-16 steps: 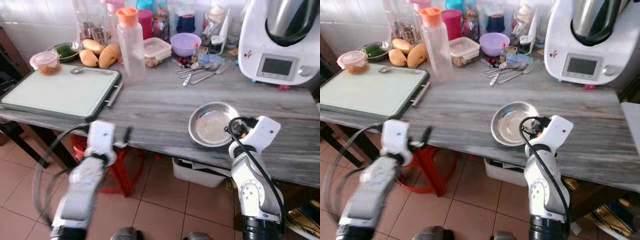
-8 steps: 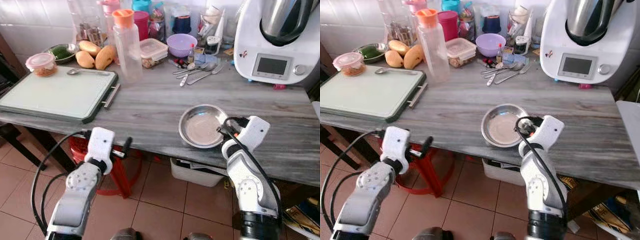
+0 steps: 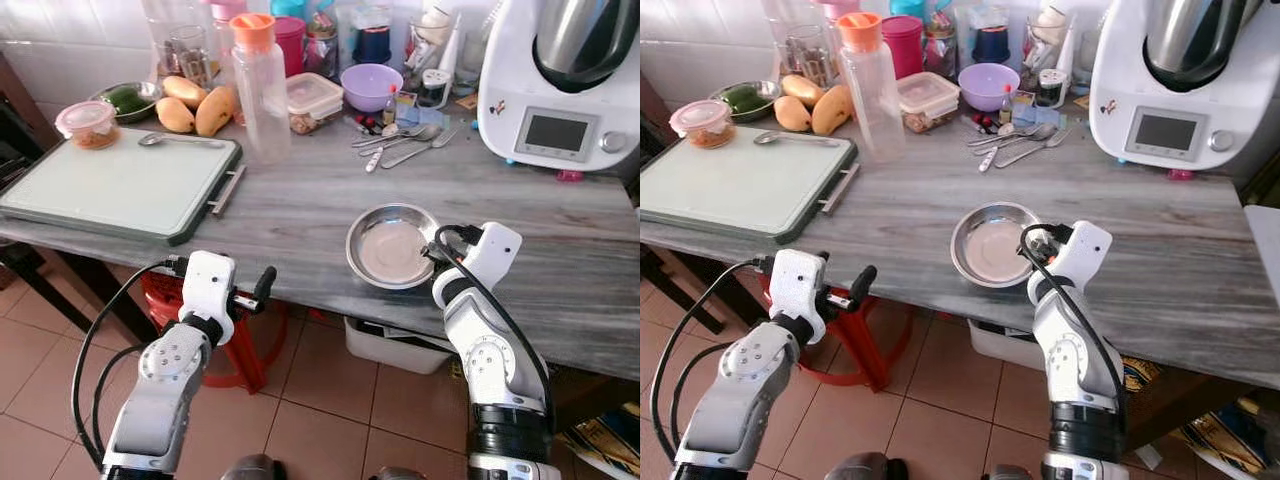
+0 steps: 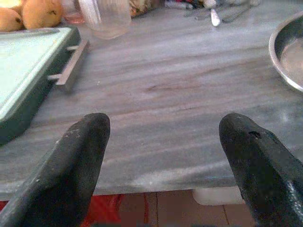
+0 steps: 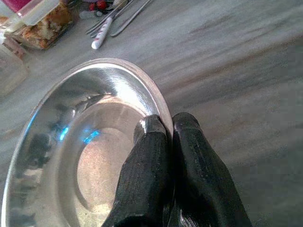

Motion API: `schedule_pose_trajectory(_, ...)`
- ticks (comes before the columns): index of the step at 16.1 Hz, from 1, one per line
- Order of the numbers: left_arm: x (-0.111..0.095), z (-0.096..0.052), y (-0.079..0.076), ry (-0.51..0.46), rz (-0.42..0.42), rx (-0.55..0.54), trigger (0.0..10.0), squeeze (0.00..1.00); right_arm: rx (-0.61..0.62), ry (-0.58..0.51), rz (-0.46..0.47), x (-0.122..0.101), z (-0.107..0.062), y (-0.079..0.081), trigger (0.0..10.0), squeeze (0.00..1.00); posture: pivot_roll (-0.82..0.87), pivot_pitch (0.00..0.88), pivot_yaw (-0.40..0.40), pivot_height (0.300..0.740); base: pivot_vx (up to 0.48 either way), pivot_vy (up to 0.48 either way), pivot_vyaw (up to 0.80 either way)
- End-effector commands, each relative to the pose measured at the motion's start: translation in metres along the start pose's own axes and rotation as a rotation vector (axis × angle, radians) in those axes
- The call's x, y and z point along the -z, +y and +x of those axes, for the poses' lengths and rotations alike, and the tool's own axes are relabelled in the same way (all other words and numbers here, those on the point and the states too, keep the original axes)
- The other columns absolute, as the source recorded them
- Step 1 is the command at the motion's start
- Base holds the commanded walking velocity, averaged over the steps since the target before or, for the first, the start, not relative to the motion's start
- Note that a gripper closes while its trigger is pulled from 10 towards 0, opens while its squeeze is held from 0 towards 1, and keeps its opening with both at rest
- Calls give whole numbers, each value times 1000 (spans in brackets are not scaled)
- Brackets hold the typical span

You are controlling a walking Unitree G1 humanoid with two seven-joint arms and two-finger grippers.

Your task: Setting the table

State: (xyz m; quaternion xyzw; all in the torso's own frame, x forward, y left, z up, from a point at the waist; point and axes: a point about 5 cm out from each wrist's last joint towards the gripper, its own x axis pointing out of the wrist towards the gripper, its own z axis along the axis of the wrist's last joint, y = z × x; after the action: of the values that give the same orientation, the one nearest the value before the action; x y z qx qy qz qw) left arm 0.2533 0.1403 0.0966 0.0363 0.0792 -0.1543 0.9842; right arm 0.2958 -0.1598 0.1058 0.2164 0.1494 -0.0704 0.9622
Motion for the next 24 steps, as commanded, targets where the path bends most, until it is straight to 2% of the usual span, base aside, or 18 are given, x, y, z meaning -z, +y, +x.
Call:
schedule_pose_trajectory(1, -4, 1, 1, -27, 7, -26, 10000, 0, 2, 87, -8, 17, 2, 2, 10000, 0, -26, 0, 44, 740, 0, 0, 0)
schedule_pose_trajectory(4, -6, 4, 6, -40, -41, -79, 10000, 0, 6, 97, 45, 17, 6, 3, 10000, 0, -24, 0, 45, 740, 0, 0, 0)
schedule_pose_trajectory(5, -5, 6, 10, -59, -99, -135, 10000, 0, 9, 95, 60, 16, 9, 4, 10000, 0, -23, 0, 38, 740, 0, 0, 0)
schedule_pose_trajectory(8, -5, 10, 8, -81, -120, -159, 10000, 0, 47, 104, 95, 12, 13, 1, 10000, 0, -21, 0, 20, 740, 0, 0, 0)
schedule_pose_trajectory(12, -2, 13, 6, -77, -120, -142, 10000, 0, 54, 152, 132, 17, 18, 2, 10000, 0, -28, 0, 25, 740, 0, 0, 0)
schedule_pose_trajectory(18, -2, 14, 3, -79, -113, -129, 10000, 0, 4, 245, 178, 25, 11, 15, 10000, 0, -33, 0, 25, 740, 0, 0, 0)
schedule_pose_trajectory(24, -2, 17, 2, -76, -98, -115, 10000, 0, -2, 295, 160, 29, 9, 16, 10000, 0, -38, 0, 32, 740, 0, 0, 0)
